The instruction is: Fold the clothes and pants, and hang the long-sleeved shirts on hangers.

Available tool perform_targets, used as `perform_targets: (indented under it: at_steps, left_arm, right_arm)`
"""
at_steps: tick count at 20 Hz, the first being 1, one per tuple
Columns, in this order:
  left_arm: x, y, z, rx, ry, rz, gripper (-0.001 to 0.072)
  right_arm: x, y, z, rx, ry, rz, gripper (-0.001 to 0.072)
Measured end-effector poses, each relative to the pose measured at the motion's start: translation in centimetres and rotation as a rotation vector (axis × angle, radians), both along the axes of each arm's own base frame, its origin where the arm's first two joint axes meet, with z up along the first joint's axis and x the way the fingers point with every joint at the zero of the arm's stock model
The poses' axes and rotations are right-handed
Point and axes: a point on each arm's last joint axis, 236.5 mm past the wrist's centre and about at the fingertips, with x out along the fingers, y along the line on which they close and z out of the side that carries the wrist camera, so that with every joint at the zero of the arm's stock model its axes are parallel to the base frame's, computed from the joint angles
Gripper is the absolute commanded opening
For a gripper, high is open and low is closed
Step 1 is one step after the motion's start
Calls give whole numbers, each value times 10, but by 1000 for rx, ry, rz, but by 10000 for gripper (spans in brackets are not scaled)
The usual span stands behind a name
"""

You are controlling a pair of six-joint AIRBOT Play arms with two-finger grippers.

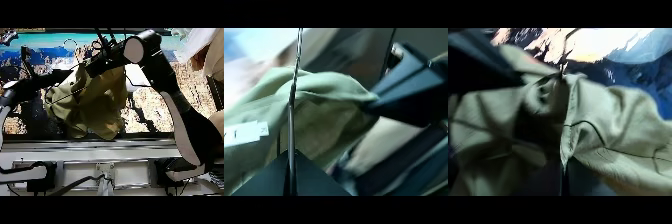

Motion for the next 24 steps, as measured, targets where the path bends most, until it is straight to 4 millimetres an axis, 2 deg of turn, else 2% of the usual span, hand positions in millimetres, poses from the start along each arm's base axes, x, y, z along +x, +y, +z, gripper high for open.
perform_targets:
  at_steps: [3, 6, 9, 10, 12, 13, 16, 17, 19, 20, 22, 24]
  left_arm:
    - [0, -6, 3, -209, -3, -65, 6]
    - [-13, -19, 8, -355, -30, -154, 6]
    - [-35, -41, 14, -433, -62, -252, 6]
    - [-41, -48, 16, -449, -70, -277, 6]
    - [-51, -61, 18, -470, -79, -318, 7]
    - [-56, -67, 19, -475, -80, -338, 6]
    - [-67, -79, 20, -488, -83, -378, 6]
    - [-69, -81, 21, -491, -83, -386, 7]
    - [-73, -86, 23, -494, -84, -402, 6]
    - [-76, -88, 25, -495, -90, -407, 6]
    - [-80, -90, 30, -495, -101, -417, 6]
    - [-83, -90, 35, -496, -114, -424, 7]
  right_arm:
    - [-23, -8, 11, -27, 19, 32, 27]
    - [-44, -15, 24, -30, 34, 57, 28]
    - [-61, -19, 40, -4, 38, 78, 29]
    - [-66, -19, 46, 10, 37, 87, 52]
    - [-78, -20, 59, 40, 36, 106, 352]
    - [-84, -20, 66, 58, 35, 116, 375]
    - [-103, -29, 91, 97, 12, 130, 357]
    - [-106, -35, 103, 103, -25, 126, 332]
    - [-103, -58, 127, 69, -171, 113, 333]
    - [-97, -74, 138, 16, -275, 112, 365]
    - [-86, -107, 151, -132, -444, 118, 494]
    - [-79, -131, 148, -265, -505, 124, 531]
